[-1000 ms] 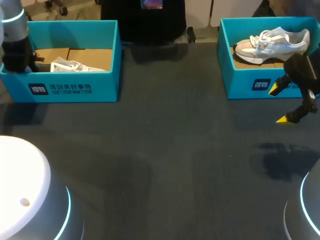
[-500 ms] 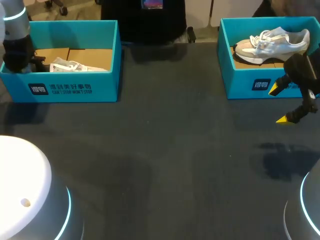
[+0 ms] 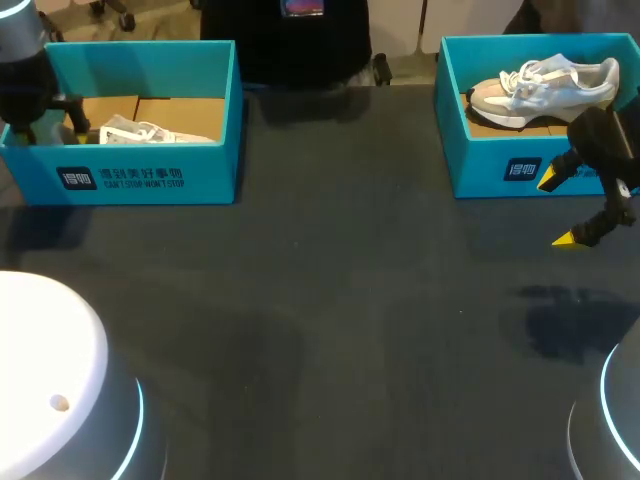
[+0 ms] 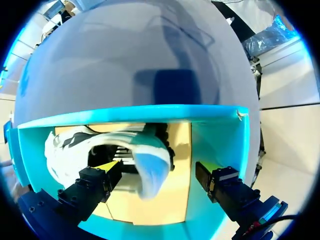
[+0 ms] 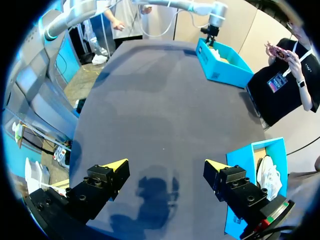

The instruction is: Take the shoe out of the shoebox, open the shoe tongue, remove and reinsert the insole, then place the shoe into the shoebox

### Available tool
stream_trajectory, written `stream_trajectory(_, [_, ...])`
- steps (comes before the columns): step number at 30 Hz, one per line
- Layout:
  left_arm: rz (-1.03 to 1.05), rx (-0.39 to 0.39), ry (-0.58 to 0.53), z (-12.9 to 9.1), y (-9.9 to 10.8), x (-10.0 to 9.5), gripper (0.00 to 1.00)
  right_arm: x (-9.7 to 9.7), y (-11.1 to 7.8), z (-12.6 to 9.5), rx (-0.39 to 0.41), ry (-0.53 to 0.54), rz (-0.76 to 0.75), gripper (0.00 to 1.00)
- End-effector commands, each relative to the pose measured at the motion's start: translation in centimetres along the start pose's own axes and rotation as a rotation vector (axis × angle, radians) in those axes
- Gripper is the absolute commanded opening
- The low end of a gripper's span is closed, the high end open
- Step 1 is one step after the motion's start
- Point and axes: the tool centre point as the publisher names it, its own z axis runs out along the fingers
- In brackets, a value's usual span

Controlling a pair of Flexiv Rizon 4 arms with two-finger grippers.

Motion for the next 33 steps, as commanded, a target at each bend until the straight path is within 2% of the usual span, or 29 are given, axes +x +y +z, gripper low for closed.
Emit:
stream_trajectory(1, [-0.001,0.005,-0.004,-1.2,0.4,-0.3,1.00,0.0,0.0,0.1,0.002,-0.001,0.000,1.00])
stream_trajectory(9, [-0.001,0.017,-0.021,-3.7,0.6,-1.3,1.00,0.0,0.0,0.1,0.002,-0.001,0.000,1.00])
stream_trajectory(14, [-0.018,-0.004,-0.043,-5.4,0.6,-2.0,1.00,0.0,0.0,0.1,0.002,-0.001,0.000,1.00])
stream_trajectory(19, [-0.033,0.016,-0.039,-7.2,0.6,-2.8,1.00,0.0,0.0,0.1,0.002,-0.001,0.000,1.00])
stream_trajectory(33, [-0.043,0.023,-0.048,-13.0,-1.6,-4.5,1.00,0.0,0.0,0.1,0.002,-0.001,0.000,1.00])
